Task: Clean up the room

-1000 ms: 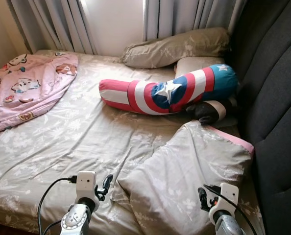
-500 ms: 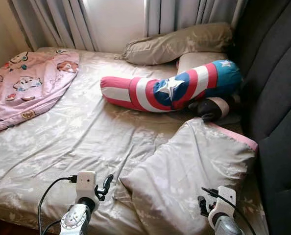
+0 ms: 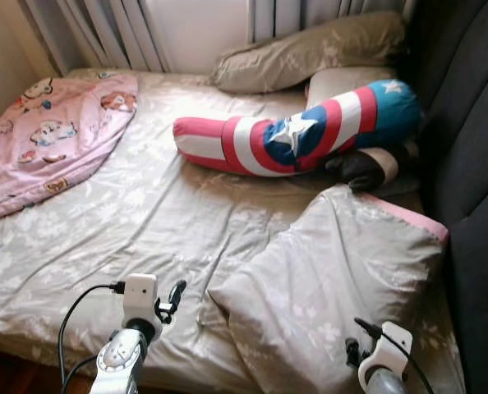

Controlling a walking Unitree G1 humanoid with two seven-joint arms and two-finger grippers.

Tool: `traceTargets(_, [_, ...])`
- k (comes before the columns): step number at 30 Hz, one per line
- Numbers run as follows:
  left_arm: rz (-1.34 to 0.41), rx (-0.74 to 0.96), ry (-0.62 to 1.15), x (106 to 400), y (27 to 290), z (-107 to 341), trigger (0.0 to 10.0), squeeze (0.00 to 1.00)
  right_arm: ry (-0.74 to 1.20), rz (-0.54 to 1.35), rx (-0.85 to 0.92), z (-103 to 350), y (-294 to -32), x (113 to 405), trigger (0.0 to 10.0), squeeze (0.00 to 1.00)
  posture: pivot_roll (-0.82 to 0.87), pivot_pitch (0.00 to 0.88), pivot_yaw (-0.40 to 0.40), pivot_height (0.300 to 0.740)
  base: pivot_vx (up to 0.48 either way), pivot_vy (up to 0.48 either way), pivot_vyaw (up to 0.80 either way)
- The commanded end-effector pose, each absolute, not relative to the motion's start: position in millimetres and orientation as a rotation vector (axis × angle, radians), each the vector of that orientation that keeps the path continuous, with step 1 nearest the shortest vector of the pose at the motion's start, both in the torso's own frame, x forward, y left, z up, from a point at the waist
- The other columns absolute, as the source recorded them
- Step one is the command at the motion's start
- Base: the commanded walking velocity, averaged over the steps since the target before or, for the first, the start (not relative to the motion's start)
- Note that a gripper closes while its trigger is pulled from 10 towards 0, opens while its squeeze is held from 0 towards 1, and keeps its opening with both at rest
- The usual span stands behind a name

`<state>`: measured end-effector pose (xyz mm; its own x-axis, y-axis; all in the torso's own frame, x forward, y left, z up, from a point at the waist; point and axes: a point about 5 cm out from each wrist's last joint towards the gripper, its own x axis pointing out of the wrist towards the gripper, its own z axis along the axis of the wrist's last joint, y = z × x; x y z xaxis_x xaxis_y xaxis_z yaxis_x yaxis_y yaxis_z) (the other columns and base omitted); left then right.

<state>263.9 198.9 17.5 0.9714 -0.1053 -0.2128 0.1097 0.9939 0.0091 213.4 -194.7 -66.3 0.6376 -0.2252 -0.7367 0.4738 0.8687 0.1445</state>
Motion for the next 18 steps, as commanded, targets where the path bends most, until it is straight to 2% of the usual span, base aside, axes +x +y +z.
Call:
traceTargets(1, [-0.113,0.037,0.230,260.0,203.7,16.3,10.0,0.00,0.817,-0.424,0.368,-72.2,-191.7,204.3,10.0,0.00,0.13,0.162,0.062,0.740,0.000,0.000,0.00])
traceTargets(6, [-0.120,0.049,0.214,255.0,208.8,21.9,10.0,0.00,0.818,-0.438,0.515,-75.9,-182.7,200.3,10.0,0.00,0.15,0.180,0.082,0.740,0.000,0.000,0.00])
traceTargets(18, [-0.181,0.095,0.200,245.3,211.7,34.2,10.0,0.00,0.867,-0.397,0.527,-80.5,-169.8,195.0,10.0,0.00,0.18,0.207,0.108,0.740,0.000,0.000,0.00])
